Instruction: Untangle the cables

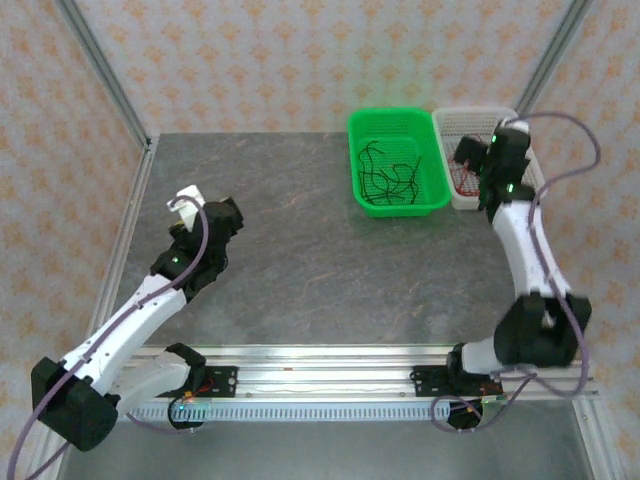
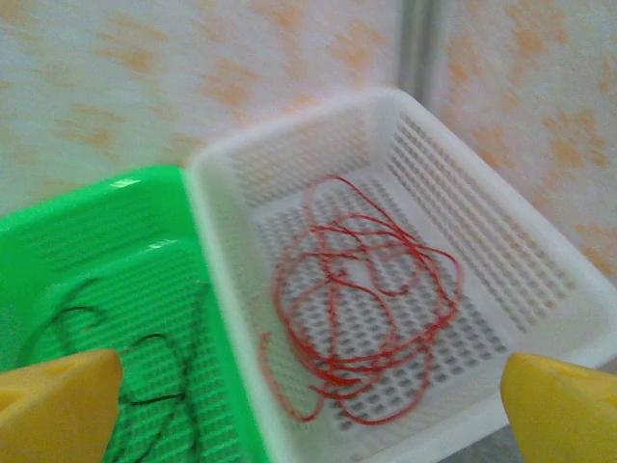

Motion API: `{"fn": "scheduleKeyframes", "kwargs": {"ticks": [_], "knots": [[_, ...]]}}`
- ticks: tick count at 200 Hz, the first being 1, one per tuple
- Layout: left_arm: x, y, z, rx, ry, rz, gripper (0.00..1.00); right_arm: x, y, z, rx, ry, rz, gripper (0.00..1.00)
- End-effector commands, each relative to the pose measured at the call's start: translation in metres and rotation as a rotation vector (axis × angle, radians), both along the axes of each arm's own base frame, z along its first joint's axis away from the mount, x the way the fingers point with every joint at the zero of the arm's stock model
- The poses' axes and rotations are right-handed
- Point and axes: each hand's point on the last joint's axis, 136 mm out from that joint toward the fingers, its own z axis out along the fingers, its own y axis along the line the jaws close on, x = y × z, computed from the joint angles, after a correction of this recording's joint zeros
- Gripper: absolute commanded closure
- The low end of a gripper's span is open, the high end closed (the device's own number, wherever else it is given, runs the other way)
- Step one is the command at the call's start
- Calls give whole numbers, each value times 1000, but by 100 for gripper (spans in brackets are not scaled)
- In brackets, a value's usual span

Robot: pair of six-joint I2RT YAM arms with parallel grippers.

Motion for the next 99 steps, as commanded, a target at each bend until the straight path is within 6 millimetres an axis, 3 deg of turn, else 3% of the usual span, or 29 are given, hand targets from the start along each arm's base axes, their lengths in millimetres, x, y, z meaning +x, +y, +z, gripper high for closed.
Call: {"fn": "scheduleKeyframes", "kwargs": {"ticks": [1,27,43,58,66,81,99], "knots": [[-7,43,12,96,-158,159,4,-24,16,25,-25,-272,74,0],[-26,69,-9,223,-290,216,4,-60,28,-25,29,-337,117,0],[-37,89,-33,239,-334,264,4,-73,30,-60,42,-338,115,0],[-35,100,-60,263,-277,258,2,-81,29,-88,47,-331,105,0],[-36,100,-66,278,-298,233,1,-86,29,-96,38,-352,111,0],[-36,94,-58,261,-443,165,1,-95,30,-104,14,-410,115,0],[-19,80,-66,255,-467,65,1,-100,25,-111,19,-454,91,0]]}}
